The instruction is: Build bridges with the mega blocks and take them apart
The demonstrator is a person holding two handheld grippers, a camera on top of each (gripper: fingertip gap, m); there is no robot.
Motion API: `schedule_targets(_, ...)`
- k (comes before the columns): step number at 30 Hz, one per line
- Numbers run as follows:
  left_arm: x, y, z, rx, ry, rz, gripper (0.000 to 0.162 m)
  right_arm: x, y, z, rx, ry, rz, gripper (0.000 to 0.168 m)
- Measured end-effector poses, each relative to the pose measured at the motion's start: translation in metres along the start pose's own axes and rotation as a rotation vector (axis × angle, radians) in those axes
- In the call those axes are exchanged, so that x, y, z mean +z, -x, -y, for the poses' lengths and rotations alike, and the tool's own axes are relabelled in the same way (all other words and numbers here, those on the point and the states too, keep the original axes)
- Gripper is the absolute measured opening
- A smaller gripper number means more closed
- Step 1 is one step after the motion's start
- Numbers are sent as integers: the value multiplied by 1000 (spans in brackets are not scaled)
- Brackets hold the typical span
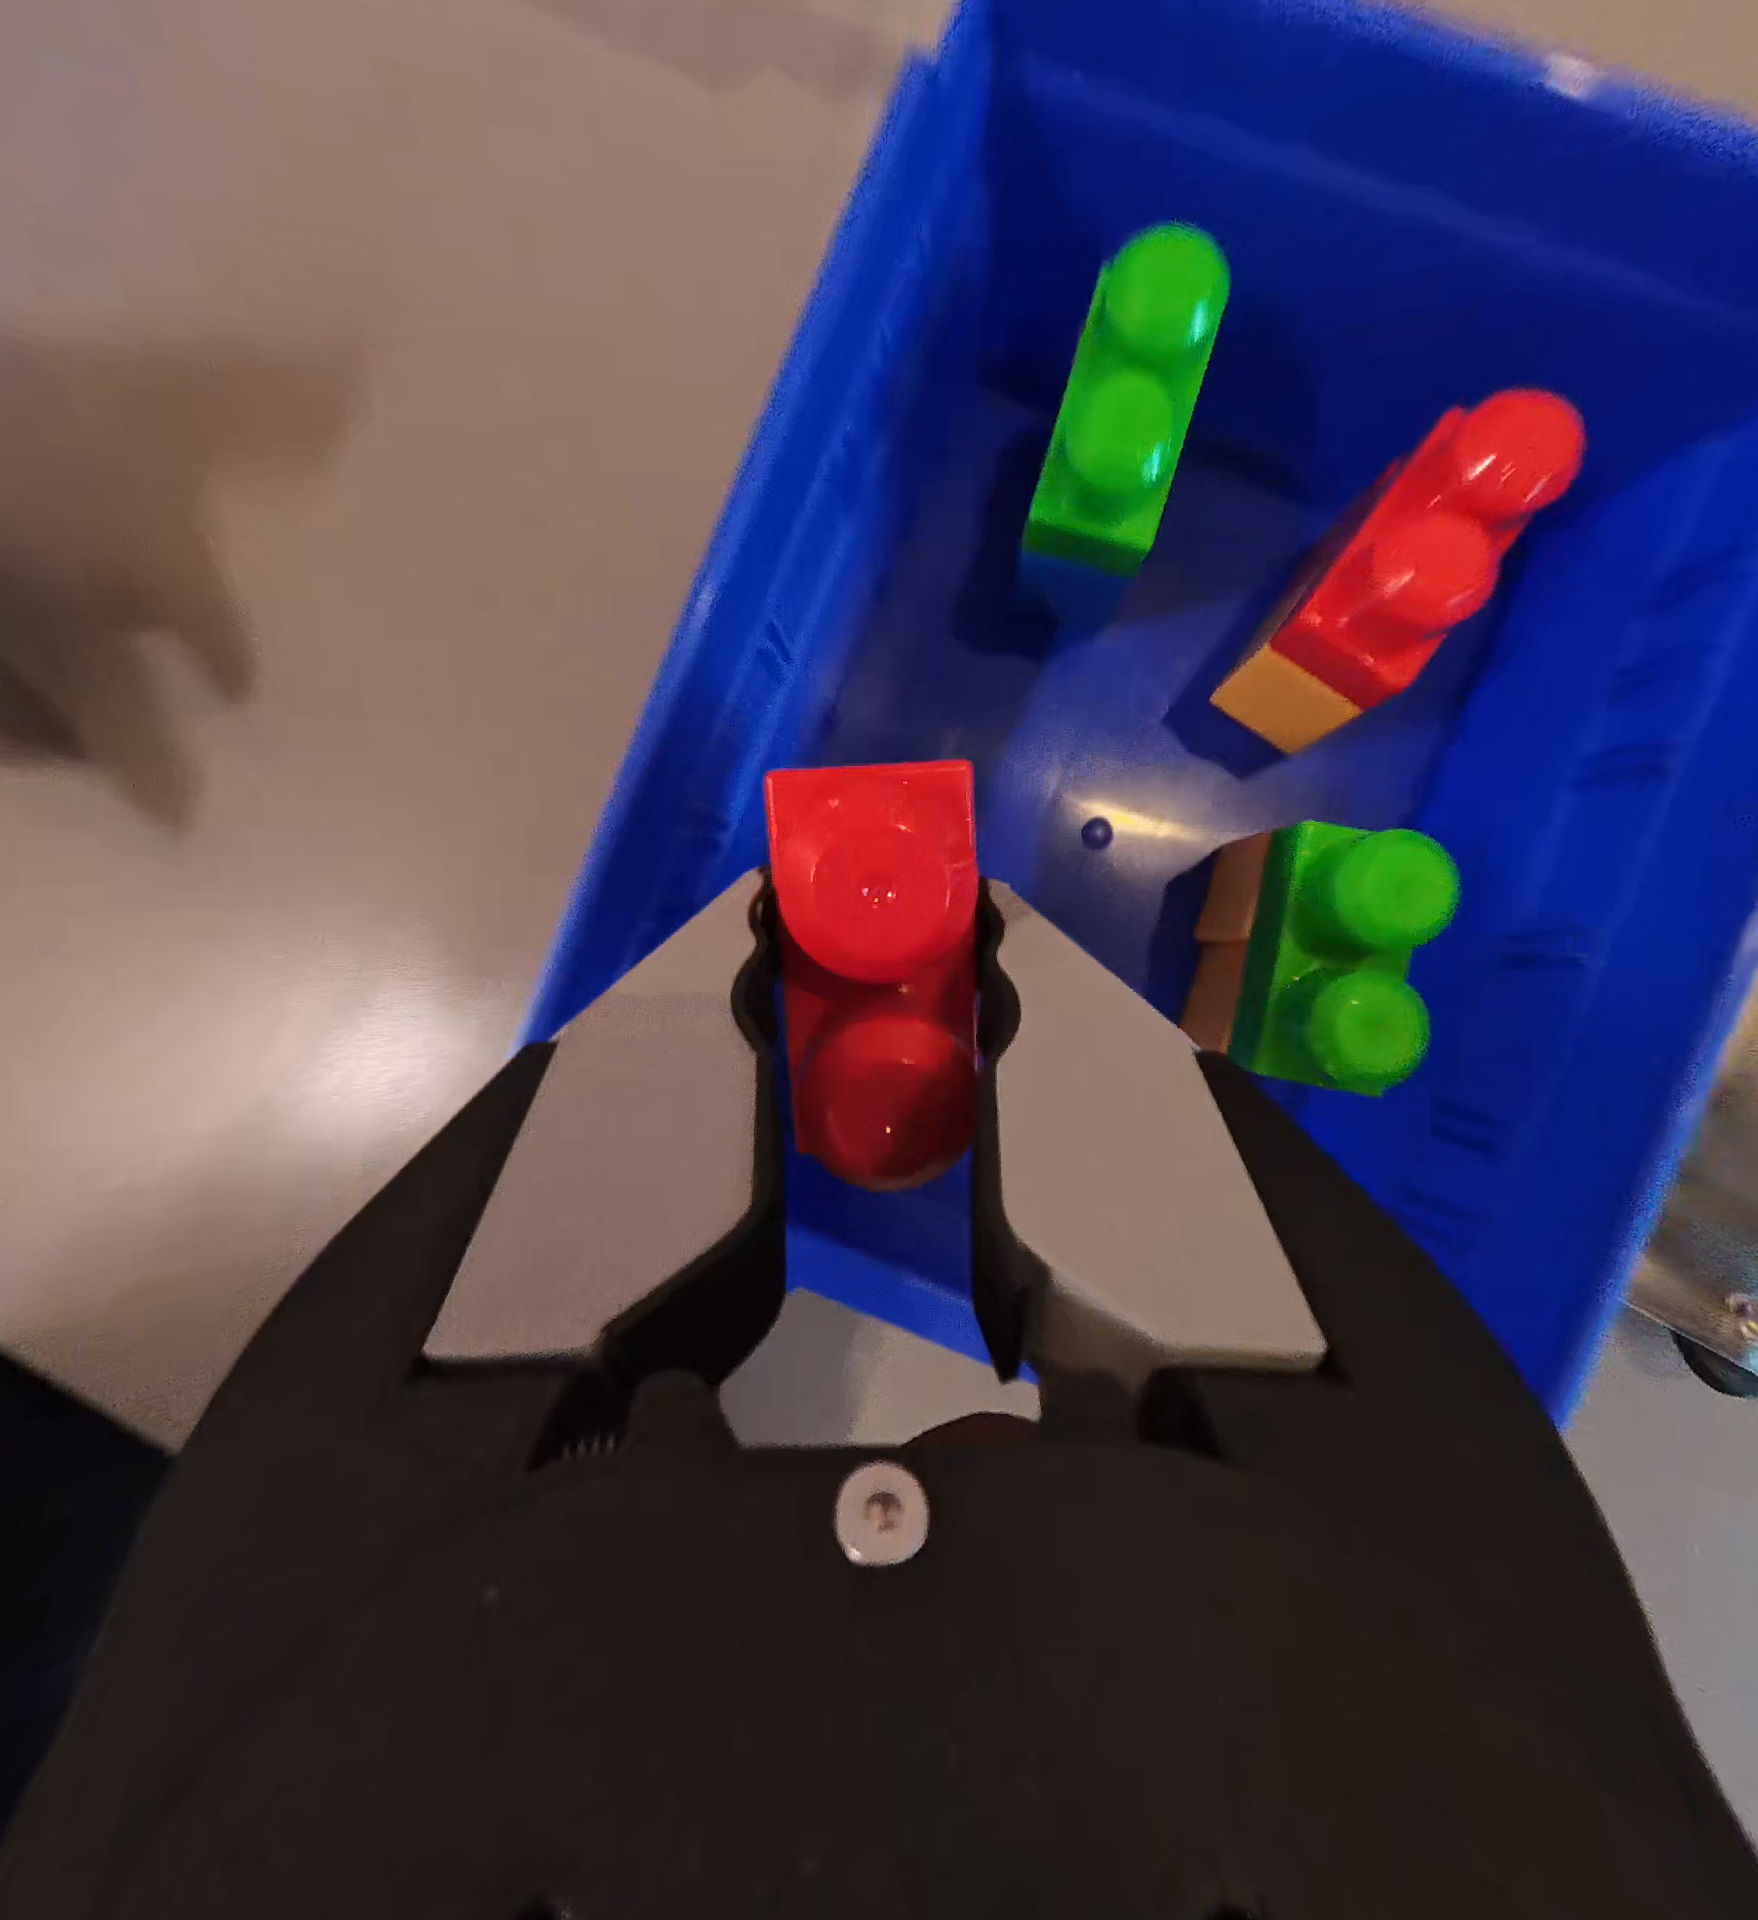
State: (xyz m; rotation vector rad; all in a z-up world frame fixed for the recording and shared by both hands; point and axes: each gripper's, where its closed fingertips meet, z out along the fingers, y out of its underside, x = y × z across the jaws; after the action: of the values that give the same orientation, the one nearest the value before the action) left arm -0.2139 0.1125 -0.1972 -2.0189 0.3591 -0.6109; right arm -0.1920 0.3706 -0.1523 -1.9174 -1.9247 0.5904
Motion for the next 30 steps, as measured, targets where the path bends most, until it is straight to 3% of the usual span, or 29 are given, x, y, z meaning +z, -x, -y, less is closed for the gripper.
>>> schedule_targets(4,3,-1,-7,1,28,3,50,50,-6,-19,-10,143,-39,35)
schedule_targets(7,2,-2,-9,4,34,1,50,67,-11,-25,-6,194,-40,35)
schedule_targets(18,-1,0,-6,-12,13,-10,50,43,-6,-11,-17,193,-13,38)
schedule_targets(30,3,0,-12,-20,37,-15,50,49,-12,-31,-88,422,-104,32)
